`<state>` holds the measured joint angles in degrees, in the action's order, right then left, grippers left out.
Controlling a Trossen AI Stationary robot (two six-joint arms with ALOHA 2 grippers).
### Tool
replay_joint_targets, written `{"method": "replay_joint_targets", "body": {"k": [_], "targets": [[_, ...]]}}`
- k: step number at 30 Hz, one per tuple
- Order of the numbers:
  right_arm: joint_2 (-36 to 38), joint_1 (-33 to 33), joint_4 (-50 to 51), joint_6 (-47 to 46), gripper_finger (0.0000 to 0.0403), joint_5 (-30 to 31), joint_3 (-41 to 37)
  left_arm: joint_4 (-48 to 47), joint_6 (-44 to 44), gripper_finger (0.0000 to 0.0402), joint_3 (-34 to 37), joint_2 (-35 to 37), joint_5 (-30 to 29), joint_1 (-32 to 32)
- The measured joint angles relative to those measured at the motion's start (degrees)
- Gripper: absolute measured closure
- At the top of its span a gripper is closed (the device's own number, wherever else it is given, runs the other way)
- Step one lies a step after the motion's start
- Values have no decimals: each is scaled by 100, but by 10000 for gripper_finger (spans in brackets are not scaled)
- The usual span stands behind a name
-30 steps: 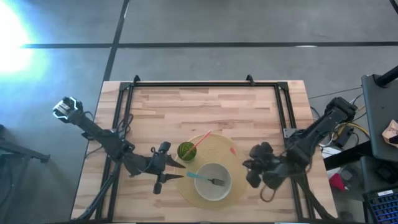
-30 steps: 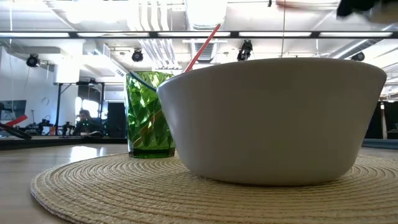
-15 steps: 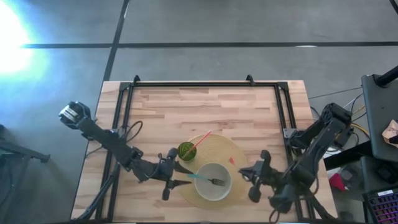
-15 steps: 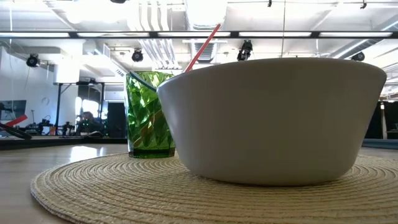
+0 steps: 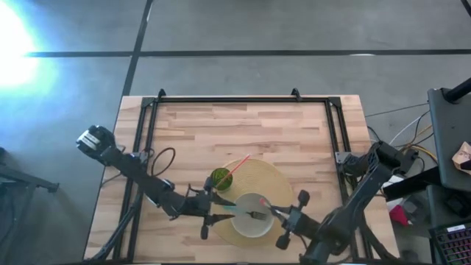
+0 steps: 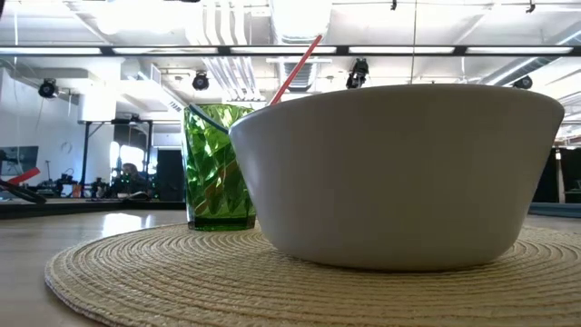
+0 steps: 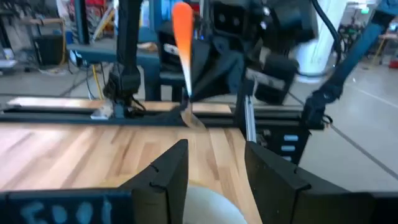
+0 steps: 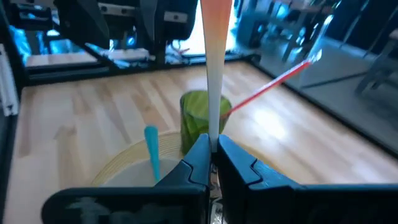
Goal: Pick & Place Utensil
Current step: Put the orange spoon into the white bowl on the brown mat
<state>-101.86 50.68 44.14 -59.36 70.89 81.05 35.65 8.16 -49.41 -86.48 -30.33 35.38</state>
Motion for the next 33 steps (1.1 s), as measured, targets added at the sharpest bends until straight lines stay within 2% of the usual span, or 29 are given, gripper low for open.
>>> {"method": "replay_joint_targets", "body": {"k": [13,19,25,33], "targets": [[-694,-216,-22,850,390,1476,499,803,-760,250,-2,-87,-576,-19],[-987,-465,-479,871,390,1804,513,984,-935,250,-2,-87,-581,-147],[-1393,-755,-1076,1348,390,1885,750,985,-933,250,-2,-87,-581,-281],[-1587,-994,-1457,1272,390,1919,971,978,-933,250,-2,-87,-581,-345]]}}
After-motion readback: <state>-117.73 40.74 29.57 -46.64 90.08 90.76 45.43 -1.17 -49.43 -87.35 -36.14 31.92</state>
